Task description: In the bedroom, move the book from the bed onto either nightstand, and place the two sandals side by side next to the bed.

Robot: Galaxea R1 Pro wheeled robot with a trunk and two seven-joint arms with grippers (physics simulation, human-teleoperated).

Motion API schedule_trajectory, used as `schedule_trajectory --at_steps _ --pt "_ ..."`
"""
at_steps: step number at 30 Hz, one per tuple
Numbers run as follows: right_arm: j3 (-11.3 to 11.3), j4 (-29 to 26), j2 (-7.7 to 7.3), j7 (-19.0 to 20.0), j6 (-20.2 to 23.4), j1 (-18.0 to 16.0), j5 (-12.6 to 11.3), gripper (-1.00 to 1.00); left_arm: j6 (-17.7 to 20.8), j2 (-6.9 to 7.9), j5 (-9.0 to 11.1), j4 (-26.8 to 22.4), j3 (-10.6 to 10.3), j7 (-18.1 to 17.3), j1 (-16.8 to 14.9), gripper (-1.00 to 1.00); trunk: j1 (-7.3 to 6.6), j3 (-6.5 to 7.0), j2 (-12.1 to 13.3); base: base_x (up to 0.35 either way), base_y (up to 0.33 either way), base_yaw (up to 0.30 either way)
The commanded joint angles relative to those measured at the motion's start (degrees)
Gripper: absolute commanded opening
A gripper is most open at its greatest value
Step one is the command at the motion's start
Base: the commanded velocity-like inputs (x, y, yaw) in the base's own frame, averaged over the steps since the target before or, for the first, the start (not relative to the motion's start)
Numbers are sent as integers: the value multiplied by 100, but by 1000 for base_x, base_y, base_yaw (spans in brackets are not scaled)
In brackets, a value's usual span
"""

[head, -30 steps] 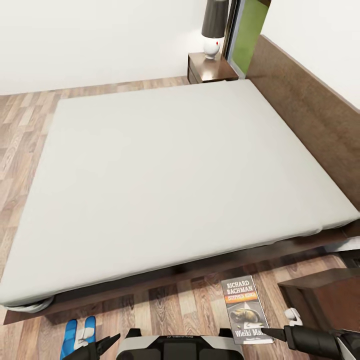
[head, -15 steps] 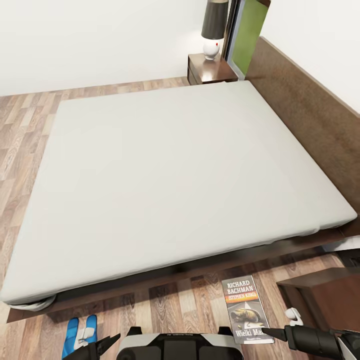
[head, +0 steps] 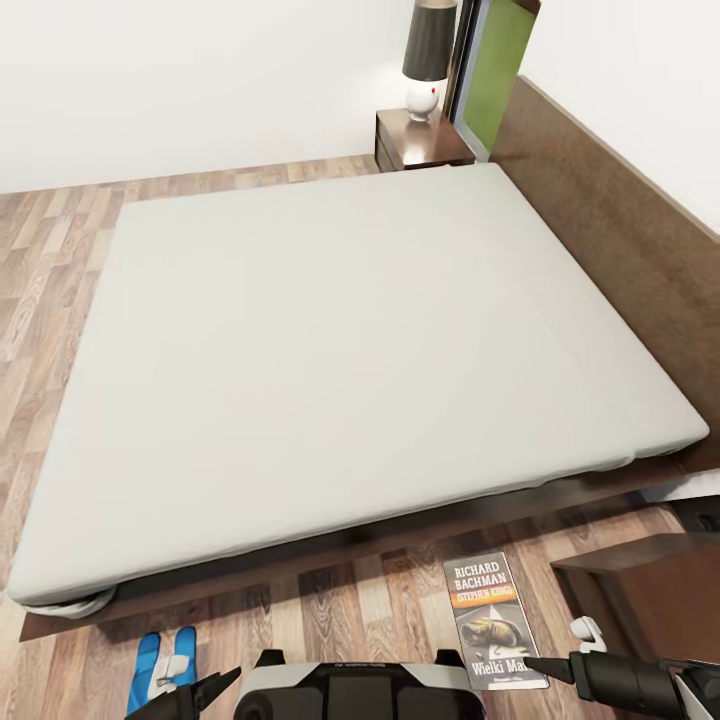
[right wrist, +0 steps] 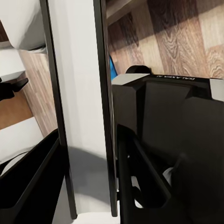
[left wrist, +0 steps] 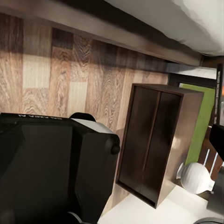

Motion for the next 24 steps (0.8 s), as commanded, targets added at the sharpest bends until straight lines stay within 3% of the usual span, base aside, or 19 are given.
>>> schedule_trajectory --at_steps 1,24 --pt "35 -2 -8 -3 51 -3 -59 -100 -45 2 55 9 -48 -10 -3 100 -20 14 36 0 0 0" --pt "35 0 -8 -2 46 -3 -101 -100 -45 2 55 9 -48 -10 -3 100 -526 446 958 0 0 -7"
